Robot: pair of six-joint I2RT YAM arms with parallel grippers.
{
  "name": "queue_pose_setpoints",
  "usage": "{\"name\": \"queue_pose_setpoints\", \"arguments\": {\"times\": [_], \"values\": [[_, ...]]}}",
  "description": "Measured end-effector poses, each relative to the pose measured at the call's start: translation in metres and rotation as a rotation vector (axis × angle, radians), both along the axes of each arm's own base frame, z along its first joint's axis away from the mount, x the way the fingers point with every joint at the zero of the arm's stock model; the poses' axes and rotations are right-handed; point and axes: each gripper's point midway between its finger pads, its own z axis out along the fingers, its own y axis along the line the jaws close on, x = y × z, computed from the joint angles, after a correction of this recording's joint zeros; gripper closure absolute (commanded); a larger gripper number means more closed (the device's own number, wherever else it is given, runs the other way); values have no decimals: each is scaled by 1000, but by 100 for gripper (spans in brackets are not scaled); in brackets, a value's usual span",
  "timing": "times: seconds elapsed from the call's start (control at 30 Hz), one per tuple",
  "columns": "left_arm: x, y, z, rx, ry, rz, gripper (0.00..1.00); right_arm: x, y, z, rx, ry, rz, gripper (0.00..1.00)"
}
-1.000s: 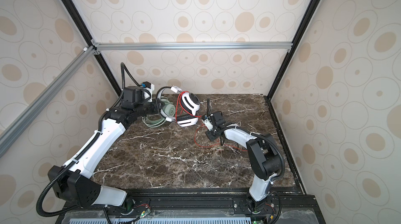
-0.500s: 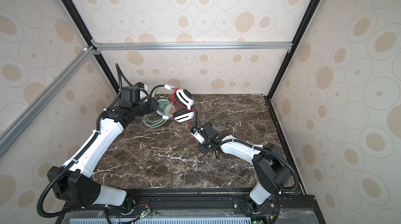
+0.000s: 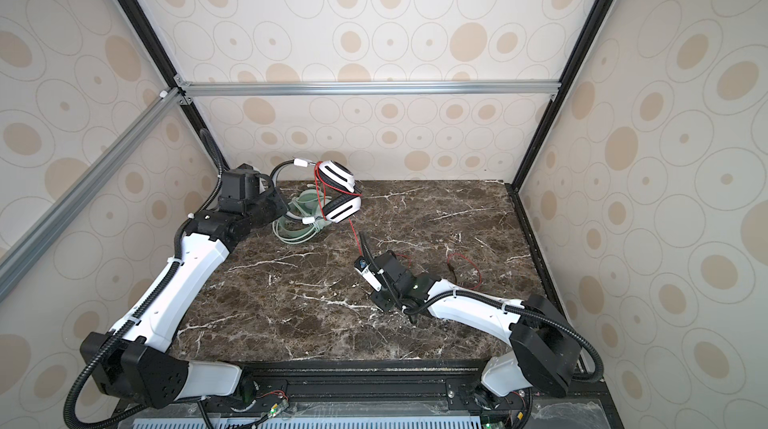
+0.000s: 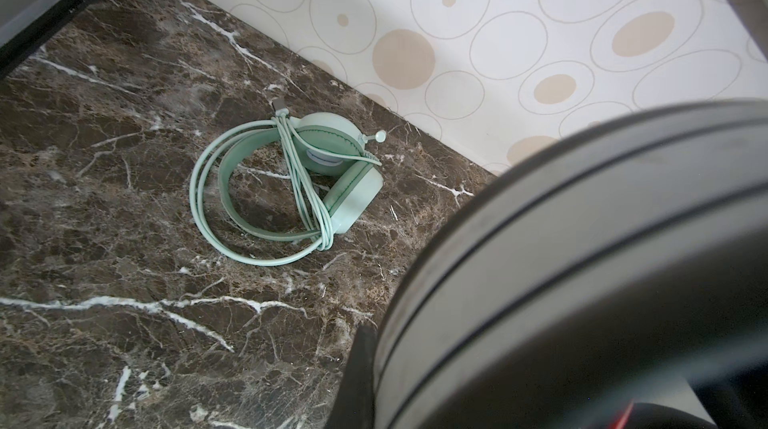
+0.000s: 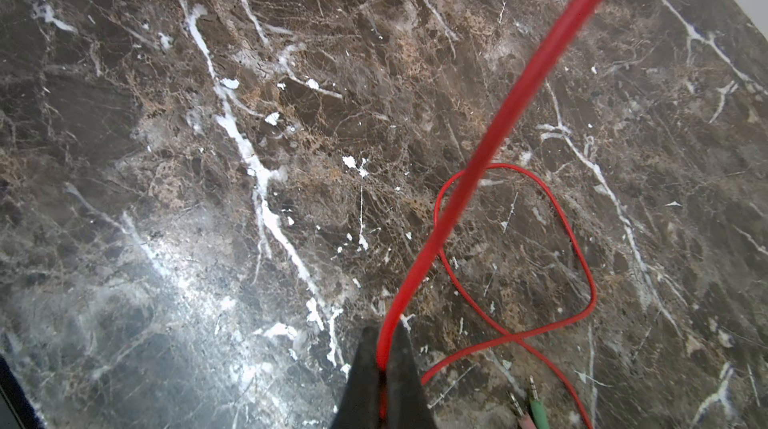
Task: Wrap the headphones
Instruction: 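Draw the red cable taut toward the robot with the right gripper, then carry the red cable up and over the white headphones with the right gripper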
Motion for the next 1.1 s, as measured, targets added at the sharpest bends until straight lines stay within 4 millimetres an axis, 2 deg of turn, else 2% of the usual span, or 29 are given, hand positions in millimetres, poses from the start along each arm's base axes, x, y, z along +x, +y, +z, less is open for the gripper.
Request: {"name": "queue_pose_setpoints", "arguments": {"times": [0.17, 0.43, 0.6, 0.77, 0.87, 0.97, 1.1], "values": [[-1, -8, -7, -50, 18, -18, 100, -10, 15, 4, -7, -11, 38, 100], [-1, -9, -8, -75, 23, -14, 100, -37, 64, 20, -18, -39, 163, 100], [-1, -9, -8, -75, 24, -13, 100, -51, 78, 31, -22, -60, 222, 100], [-1, -9, -9, -73, 23, -10, 100, -61, 82, 38, -43, -86, 268, 100], [-1, -7, -9, -68, 22, -2, 100, -68, 78, 49, -64, -117, 293, 100], [0, -2, -9, -53, 20, 21, 100, -73, 71, 71, -74, -164, 307, 100], [1, 8, -10, -19, 17, 69, 100, -72, 56, 112, -68, -255, 289, 100]]}}
